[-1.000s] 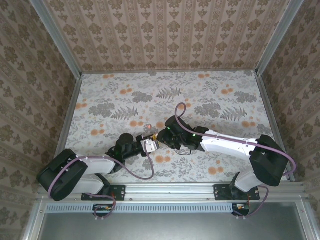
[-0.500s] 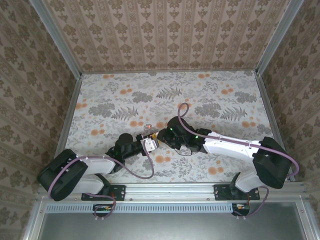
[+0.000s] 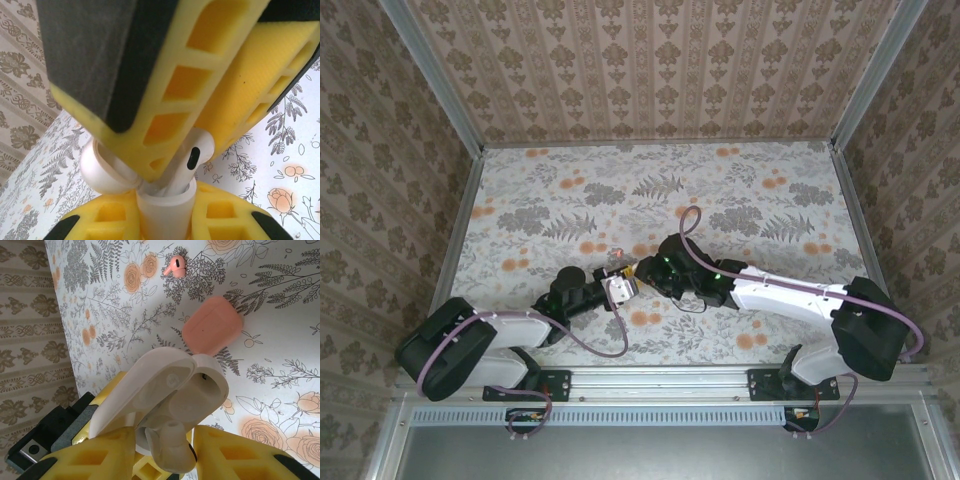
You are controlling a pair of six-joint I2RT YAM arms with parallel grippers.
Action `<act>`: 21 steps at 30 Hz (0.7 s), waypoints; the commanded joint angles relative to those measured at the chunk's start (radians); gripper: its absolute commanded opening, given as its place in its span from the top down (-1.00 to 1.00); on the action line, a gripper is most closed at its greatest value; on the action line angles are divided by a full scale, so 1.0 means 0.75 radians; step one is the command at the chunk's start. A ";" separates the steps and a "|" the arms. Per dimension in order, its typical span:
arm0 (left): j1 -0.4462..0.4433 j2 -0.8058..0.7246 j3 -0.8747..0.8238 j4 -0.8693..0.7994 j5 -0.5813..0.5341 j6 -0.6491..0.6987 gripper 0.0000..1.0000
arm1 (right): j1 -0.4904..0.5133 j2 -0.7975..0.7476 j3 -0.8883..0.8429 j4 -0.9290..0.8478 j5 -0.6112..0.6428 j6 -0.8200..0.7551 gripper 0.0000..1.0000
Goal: Insert wireless bluetooth earbuds into charging case
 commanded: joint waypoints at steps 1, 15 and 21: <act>-0.021 0.026 0.005 0.002 0.115 -0.015 0.99 | -0.011 -0.065 0.004 0.135 0.053 0.024 0.27; -0.016 0.097 -0.015 0.150 0.154 -0.092 0.99 | -0.011 -0.069 0.000 0.124 0.063 0.025 0.26; 0.003 0.111 -0.031 0.222 0.220 -0.149 0.99 | -0.020 -0.089 -0.002 0.097 0.077 0.005 0.17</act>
